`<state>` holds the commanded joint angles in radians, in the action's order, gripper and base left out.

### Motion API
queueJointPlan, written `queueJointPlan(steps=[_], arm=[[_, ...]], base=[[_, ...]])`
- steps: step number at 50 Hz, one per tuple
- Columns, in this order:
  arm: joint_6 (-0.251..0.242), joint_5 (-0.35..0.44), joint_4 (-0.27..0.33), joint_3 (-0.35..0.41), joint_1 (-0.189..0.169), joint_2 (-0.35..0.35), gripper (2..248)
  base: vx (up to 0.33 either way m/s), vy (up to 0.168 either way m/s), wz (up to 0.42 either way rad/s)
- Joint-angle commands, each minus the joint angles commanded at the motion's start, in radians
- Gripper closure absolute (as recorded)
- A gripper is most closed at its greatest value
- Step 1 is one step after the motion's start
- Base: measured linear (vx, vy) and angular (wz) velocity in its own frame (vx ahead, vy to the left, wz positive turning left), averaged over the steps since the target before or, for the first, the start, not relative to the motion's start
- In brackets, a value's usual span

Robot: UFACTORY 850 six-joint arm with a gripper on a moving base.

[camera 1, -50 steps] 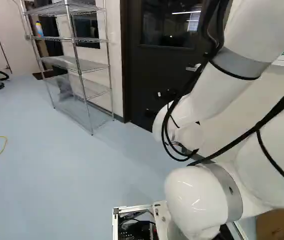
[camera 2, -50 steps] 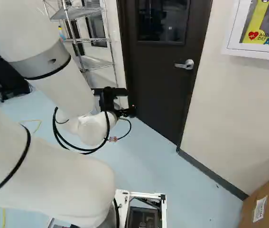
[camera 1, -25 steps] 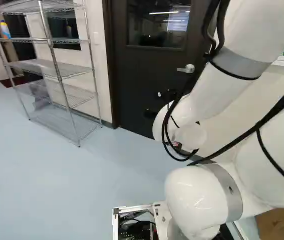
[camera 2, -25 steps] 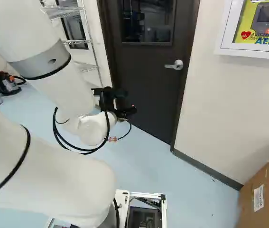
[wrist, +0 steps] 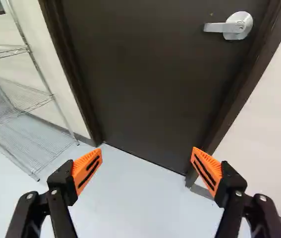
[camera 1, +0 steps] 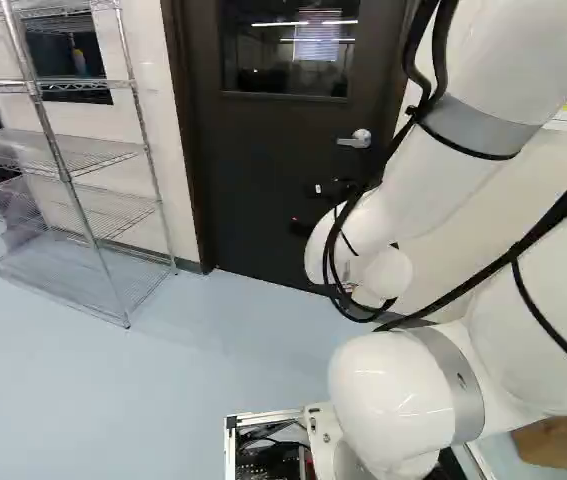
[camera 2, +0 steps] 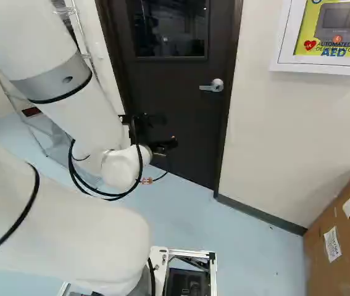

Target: Open the door and move inside

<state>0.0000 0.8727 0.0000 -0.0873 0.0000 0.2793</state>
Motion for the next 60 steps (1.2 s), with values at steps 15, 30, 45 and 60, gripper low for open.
queueJointPlan(steps=[15,30,45,60], arm=[[0.0,0.0,0.0,0.0,0.0,0.0,3],[0.0,0.0,0.0,0.0,0.0,0.0,3],[0.0,0.0,0.0,0.0,0.0,0.0,3],[0.0,0.0,0.0,0.0,0.0,0.0,3]], base=[[0.191,0.057,-0.348],[0.191,0.058,-0.431],[0.119,0.085,-0.482],[0.092,0.077,-0.425]])
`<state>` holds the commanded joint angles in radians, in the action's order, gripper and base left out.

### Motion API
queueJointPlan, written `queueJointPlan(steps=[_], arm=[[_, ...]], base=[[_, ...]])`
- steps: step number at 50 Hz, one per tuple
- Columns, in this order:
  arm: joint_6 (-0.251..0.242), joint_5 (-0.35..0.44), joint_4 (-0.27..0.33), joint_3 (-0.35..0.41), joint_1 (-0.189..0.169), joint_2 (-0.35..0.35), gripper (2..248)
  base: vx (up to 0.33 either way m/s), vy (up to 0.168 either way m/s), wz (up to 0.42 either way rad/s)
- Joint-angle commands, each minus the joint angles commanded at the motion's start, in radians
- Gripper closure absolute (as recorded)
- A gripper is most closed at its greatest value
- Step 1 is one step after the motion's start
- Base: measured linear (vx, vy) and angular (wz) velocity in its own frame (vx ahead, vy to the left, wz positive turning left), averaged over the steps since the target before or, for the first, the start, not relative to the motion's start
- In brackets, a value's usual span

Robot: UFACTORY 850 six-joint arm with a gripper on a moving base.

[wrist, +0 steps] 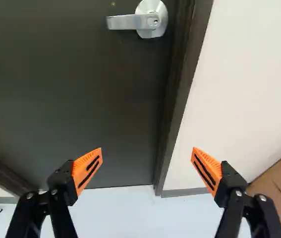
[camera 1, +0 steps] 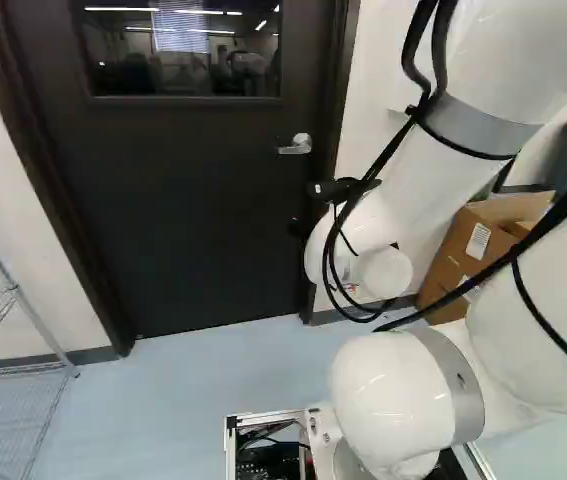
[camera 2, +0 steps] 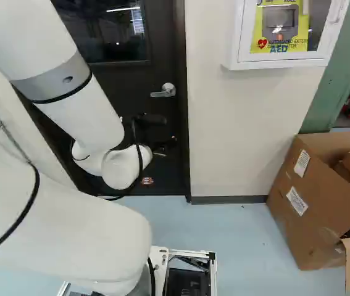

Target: Open the door and move inside

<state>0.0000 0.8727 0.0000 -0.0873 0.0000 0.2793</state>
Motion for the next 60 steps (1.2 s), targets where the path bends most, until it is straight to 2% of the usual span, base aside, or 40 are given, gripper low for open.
queueJointPlan(steps=[17,50,60], arm=[[0.0,0.0,0.0,0.0,0.0,0.0,3],[0.0,0.0,0.0,0.0,0.0,0.0,3],[0.0,0.0,0.0,0.0,0.0,0.0,3]], base=[[0.085,0.084,-0.374],[0.081,0.162,-0.033],[0.005,0.066,-0.009]])
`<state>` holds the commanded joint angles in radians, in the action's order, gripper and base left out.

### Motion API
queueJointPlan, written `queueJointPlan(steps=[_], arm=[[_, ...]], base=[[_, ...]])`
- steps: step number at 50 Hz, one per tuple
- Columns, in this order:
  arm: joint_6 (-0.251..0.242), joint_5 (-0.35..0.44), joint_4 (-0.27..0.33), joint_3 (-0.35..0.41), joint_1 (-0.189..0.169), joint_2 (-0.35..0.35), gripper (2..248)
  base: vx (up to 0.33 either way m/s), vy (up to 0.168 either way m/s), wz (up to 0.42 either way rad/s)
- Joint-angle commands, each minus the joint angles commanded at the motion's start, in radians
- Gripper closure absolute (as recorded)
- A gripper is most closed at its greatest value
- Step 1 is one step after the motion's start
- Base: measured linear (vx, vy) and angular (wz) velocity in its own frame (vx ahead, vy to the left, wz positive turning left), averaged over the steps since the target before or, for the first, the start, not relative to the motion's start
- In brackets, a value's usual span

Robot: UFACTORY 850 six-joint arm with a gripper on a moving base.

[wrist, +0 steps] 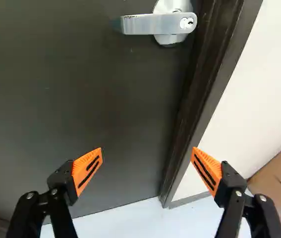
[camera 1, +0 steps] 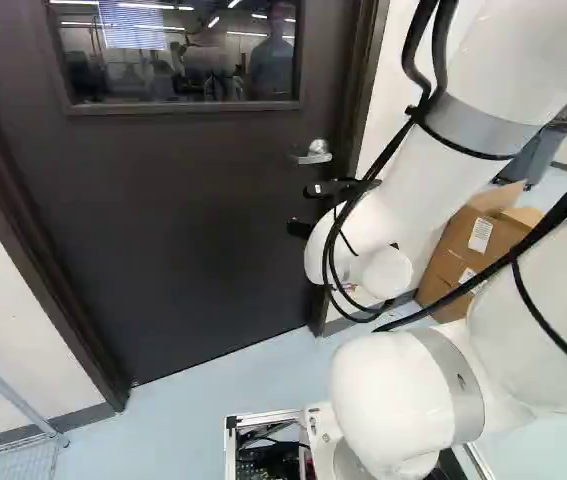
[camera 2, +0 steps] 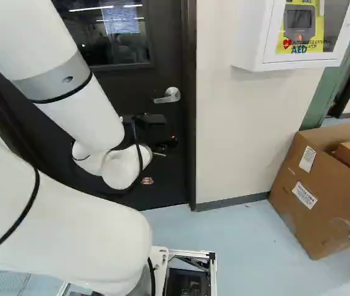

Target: Open the door and move inside

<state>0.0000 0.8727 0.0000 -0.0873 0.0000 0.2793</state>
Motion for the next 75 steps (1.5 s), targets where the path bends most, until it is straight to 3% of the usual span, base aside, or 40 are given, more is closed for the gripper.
queueJointPlan(steps=[38,75], arm=[[0.0,0.0,0.0,-0.009,0.0,0.046,3],[0.0,0.0,0.0,-0.103,0.0,0.043,3]], base=[[0.001,-0.003,0.001],[0.0,0.0,0.0]])
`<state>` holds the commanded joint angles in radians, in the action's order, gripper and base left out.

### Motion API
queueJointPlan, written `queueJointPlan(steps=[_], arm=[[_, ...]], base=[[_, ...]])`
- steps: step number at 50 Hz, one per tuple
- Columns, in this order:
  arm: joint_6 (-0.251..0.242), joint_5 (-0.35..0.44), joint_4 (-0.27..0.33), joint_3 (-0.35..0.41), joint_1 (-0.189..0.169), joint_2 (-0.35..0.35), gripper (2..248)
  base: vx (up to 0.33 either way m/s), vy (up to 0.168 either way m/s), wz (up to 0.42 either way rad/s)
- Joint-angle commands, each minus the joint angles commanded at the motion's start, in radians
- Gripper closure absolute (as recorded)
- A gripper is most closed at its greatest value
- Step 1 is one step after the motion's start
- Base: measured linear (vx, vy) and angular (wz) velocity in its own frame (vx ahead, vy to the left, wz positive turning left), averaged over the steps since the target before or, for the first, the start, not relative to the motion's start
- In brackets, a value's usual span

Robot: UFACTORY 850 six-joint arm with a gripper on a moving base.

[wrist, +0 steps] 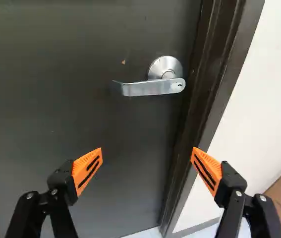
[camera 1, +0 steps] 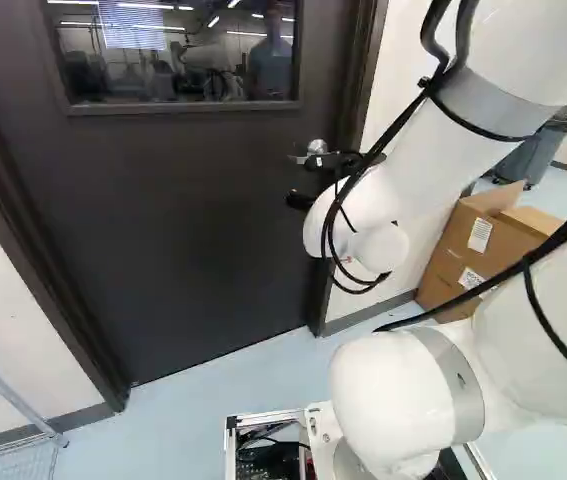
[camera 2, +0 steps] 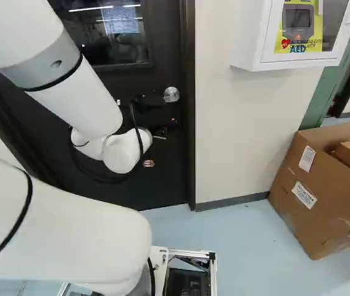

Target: Open the door and move inside

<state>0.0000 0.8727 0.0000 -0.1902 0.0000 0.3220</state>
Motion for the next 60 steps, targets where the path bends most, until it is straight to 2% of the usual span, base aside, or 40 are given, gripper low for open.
queueJointPlan(steps=[16,60], arm=[[0.0,0.0,0.02,-0.045,0.0,-0.008,3],[0.0,0.0,0.199,-0.172,0.0,-0.038,3]], base=[[0.0,0.0,0.0],[0.0,0.0,0.0]])
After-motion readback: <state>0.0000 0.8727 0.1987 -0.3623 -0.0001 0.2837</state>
